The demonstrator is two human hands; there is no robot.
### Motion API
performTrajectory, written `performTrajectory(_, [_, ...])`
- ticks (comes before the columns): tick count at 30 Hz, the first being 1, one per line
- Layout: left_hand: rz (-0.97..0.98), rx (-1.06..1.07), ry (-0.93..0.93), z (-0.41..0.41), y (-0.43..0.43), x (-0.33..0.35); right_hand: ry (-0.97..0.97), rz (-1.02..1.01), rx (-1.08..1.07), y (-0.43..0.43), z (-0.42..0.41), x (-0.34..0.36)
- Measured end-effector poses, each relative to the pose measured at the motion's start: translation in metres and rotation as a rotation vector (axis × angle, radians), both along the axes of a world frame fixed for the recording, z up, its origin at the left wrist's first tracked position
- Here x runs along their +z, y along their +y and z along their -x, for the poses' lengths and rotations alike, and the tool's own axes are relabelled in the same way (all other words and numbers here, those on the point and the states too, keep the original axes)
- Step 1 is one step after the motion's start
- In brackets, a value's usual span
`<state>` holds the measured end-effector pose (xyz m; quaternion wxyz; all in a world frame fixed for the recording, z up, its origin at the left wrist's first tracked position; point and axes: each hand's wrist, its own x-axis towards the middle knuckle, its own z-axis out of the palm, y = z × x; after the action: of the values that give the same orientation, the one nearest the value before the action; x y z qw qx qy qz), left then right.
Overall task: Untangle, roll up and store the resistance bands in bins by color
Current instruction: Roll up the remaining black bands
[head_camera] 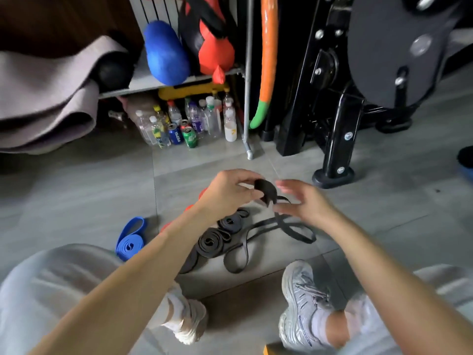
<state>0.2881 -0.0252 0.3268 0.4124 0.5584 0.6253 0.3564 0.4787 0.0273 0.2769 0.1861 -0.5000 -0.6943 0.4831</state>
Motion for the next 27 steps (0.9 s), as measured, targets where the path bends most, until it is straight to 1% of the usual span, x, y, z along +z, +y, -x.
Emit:
performTrajectory(2, [0.005, 0.014, -0.021, -0.002, -0.009, 0.011, 0.098, -0.035, 0.054, -0.012, 0.011, 0.017])
performTrajectory(4, [-0.007, 0.027, -0.074, -0.001, -0.017, 0.022, 0.126, -0.105, 0.07, -0.022, 0.018, 0.03])
performTrajectory(8, [-0.071, 0.049, -0.167, 0.002, -0.034, 0.042, 0.157, -0.172, 0.123, -0.038, 0.026, 0.042])
performTrajectory(11, [-0.087, 0.093, -0.329, 0.005, -0.048, 0.047, 0.249, -0.146, 0.122, -0.049, 0.035, 0.049])
performTrajectory(13, [-0.067, 0.126, -0.508, 0.009, -0.056, 0.046, 0.301, -0.134, 0.1, -0.054, 0.037, 0.052])
performTrajectory(15, [-0.039, 0.162, -0.651, 0.017, -0.064, 0.043, 0.296, -0.147, 0.089, -0.059, 0.037, 0.053])
performTrajectory(16, [-0.023, 0.169, -0.68, 0.021, -0.069, 0.042, 0.289, -0.15, 0.088, -0.062, 0.036, 0.055])
performTrajectory(17, [-0.009, 0.171, -0.664, 0.025, -0.073, 0.038, 0.283, -0.152, 0.092, -0.065, 0.034, 0.056])
performTrajectory(18, [0.005, 0.166, -0.592, 0.028, -0.078, 0.036, 0.266, -0.153, 0.102, -0.067, 0.033, 0.058])
performTrajectory(19, [0.019, 0.16, -0.455, 0.032, -0.082, 0.033, 0.223, -0.167, 0.118, -0.068, 0.031, 0.06])
performTrajectory(20, [0.03, 0.144, -0.265, 0.036, -0.085, 0.032, 0.137, -0.195, 0.148, -0.067, 0.029, 0.062])
performTrajectory(21, [0.025, 0.111, -0.033, 0.039, -0.088, 0.032, 0.02, -0.241, 0.197, -0.066, 0.028, 0.064])
performTrajectory(23, [-0.047, -0.004, 0.406, 0.039, -0.093, 0.039, -0.229, -0.331, 0.305, -0.064, 0.03, 0.067])
performTrajectory(24, [-0.099, -0.06, 0.543, 0.035, -0.094, 0.044, -0.322, -0.359, 0.344, -0.065, 0.032, 0.069])
performTrajectory(26, [-0.141, -0.149, 0.668, 0.025, -0.092, 0.05, -0.412, -0.391, 0.388, -0.07, 0.038, 0.073])
performTrajectory(27, [-0.13, -0.191, 0.724, 0.02, -0.089, 0.05, -0.413, -0.397, 0.399, -0.072, 0.04, 0.075])
